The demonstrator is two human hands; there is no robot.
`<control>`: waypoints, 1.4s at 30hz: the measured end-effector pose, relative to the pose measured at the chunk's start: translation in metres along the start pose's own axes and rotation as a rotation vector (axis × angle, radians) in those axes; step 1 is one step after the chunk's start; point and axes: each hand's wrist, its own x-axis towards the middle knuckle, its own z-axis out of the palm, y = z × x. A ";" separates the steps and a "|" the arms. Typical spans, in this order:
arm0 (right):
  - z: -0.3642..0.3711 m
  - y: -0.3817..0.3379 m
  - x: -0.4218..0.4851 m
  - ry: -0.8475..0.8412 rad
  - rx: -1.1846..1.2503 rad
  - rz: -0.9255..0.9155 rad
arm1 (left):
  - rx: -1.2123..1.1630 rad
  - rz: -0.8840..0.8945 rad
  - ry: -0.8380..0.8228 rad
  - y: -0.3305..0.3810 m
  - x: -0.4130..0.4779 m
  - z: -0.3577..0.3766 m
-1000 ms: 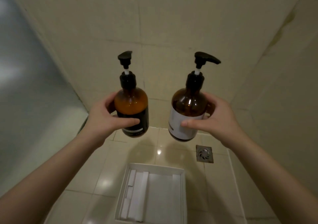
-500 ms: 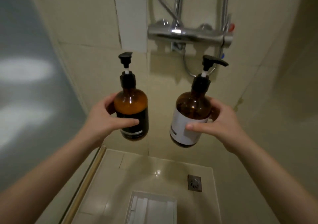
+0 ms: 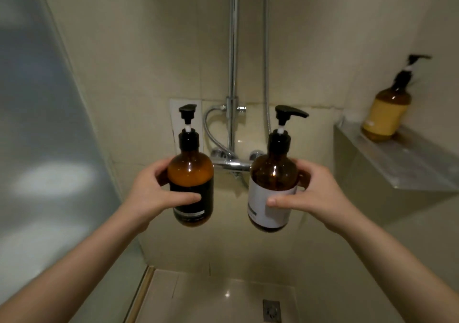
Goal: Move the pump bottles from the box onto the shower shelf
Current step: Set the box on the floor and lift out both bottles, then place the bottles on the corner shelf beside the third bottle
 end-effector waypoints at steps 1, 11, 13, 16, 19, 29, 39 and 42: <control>-0.007 -0.012 0.000 0.003 -0.008 -0.002 | -0.013 0.003 -0.004 0.014 -0.001 -0.001; -0.039 -0.080 -0.020 0.055 -0.110 -0.019 | -0.075 0.046 -0.047 0.099 0.000 0.008; -0.040 -0.083 -0.026 0.086 -0.120 -0.004 | -0.074 0.056 -0.075 0.105 0.002 0.011; -0.046 -0.087 -0.032 0.136 -0.120 0.013 | -0.092 0.067 -0.128 0.114 0.010 0.015; -0.058 -0.090 -0.038 0.223 -0.120 0.031 | -0.104 0.085 -0.181 0.125 0.021 0.021; -0.115 -0.074 -0.049 0.488 -0.201 0.091 | -0.158 0.199 -0.346 0.158 0.070 0.091; -0.184 -0.044 -0.036 0.656 -0.257 0.163 | -0.215 0.227 -0.514 0.183 0.134 0.189; -0.202 -0.040 -0.032 0.693 -0.272 0.169 | -0.220 0.254 -0.556 0.188 0.155 0.214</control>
